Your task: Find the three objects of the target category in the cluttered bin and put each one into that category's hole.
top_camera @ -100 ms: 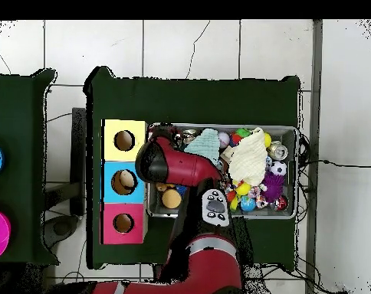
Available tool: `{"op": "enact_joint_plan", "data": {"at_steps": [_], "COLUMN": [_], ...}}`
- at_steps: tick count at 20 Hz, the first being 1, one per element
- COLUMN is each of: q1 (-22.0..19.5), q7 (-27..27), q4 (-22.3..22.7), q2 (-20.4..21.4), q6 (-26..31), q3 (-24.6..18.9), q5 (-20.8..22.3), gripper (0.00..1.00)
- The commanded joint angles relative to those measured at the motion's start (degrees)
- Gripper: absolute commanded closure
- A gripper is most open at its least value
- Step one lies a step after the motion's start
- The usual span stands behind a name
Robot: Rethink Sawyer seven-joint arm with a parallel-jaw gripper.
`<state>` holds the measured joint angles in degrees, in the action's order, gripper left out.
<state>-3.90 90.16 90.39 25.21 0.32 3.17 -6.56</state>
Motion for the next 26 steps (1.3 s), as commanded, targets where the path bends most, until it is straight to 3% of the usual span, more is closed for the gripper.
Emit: {"op": "enact_joint_plan", "data": {"at_steps": [1, 6, 13, 26], "q1": [-0.25, 0.07, 0.08, 0.64], "q7": [10.84, 10.36, 11.66, 12.78], "q4": [9.02, 10.88, 9.77, 7.96], "q2": [3.67, 6.31, 1.03, -4.82], "q6": [4.73, 6.54, 1.13, -6.46], "q3": [-0.60, -0.27, -1.09, -0.60], "q5": [0.71, 0.17, -0.63, -0.21], "gripper": [0.00, 0.00, 0.00, 0.00]}}
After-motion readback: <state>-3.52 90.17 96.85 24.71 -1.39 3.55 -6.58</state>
